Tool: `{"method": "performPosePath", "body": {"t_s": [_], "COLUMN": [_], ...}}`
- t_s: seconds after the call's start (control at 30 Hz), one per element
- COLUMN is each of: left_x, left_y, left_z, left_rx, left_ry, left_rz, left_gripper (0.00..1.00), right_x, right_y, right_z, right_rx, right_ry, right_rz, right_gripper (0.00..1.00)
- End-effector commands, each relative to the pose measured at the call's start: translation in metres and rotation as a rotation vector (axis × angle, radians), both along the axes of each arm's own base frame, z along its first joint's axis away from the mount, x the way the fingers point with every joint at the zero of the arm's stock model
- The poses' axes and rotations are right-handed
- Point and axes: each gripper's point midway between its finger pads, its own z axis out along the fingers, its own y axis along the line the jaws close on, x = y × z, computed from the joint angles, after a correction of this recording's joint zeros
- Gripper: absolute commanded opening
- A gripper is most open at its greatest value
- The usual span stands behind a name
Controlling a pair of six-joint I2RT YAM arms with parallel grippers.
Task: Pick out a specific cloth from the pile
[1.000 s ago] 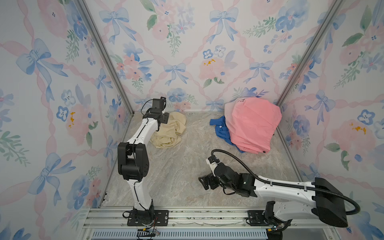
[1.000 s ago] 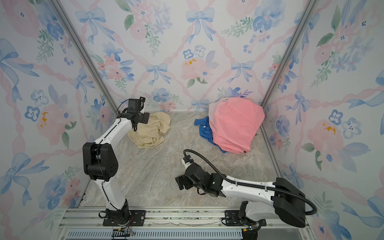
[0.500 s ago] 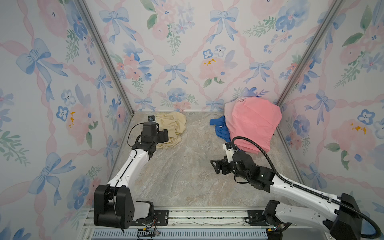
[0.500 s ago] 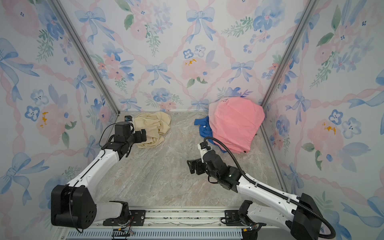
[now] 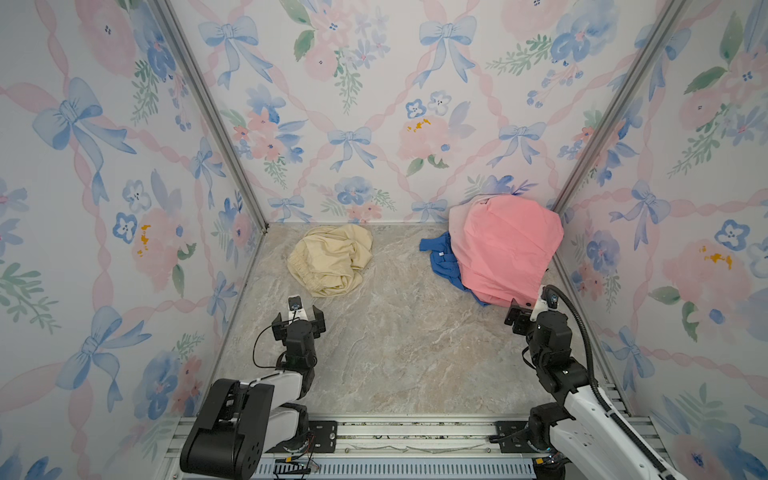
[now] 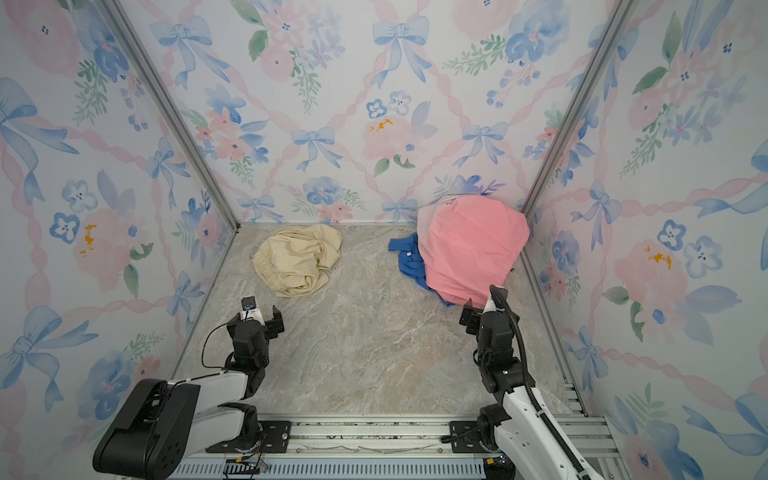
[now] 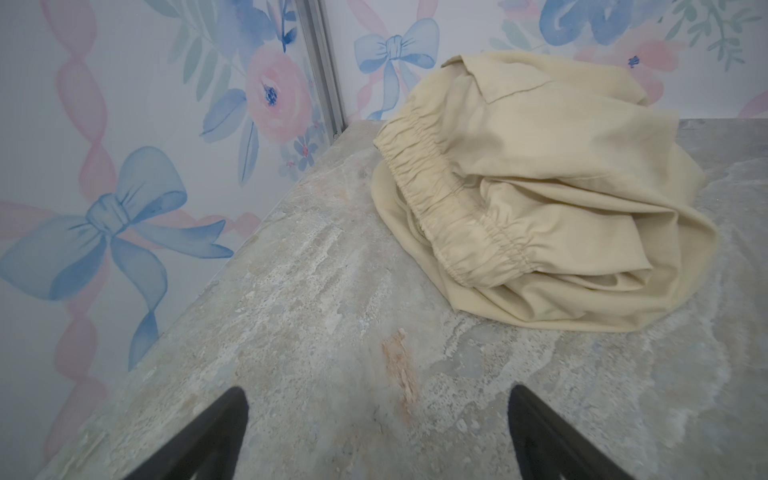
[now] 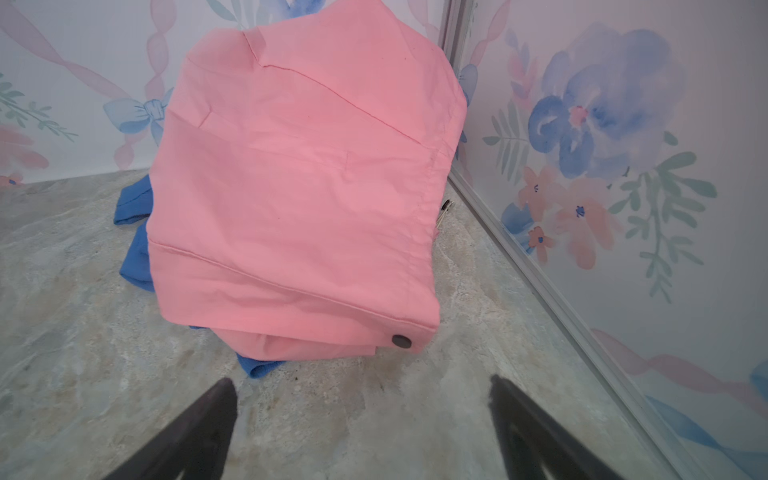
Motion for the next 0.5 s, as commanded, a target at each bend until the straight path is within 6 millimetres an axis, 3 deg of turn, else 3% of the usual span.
{"method": "performPosePath", "body": {"t_s": [0.0,0.13,0.2,0.47], "left_x": [0.023,0.034,0.036,0.036], "left_y": [-0.011,-0.004,-0.012,-0.007], "left_z": [0.042,0.017,0.019,0.019], "left_rx": [-0.018,-0.077,-0.066,-0.054], "left_ry": [-0.176,-0.161,-0.166,-0.168], "left_rz": [-0.076,-0.104,-0.158,-0.114], "left_gripper": [0.98,0.98,0.98,0.98], "right_x": [0.011,0.01,0.01,0.012], "right_y": [0.009,0.01,0.008,-0.011], "right_z": [0.011,0.002,-0.002,-0.023], "right_rx": [-0.024,-0.009,-0.015,0.002], "right_ry": [-0.105,-0.122,-0.114,-0.098], "right_rz": [0.082,0.099,0.097,0.014], "right_gripper": [0.97,0.97,0.97,0.97]}}
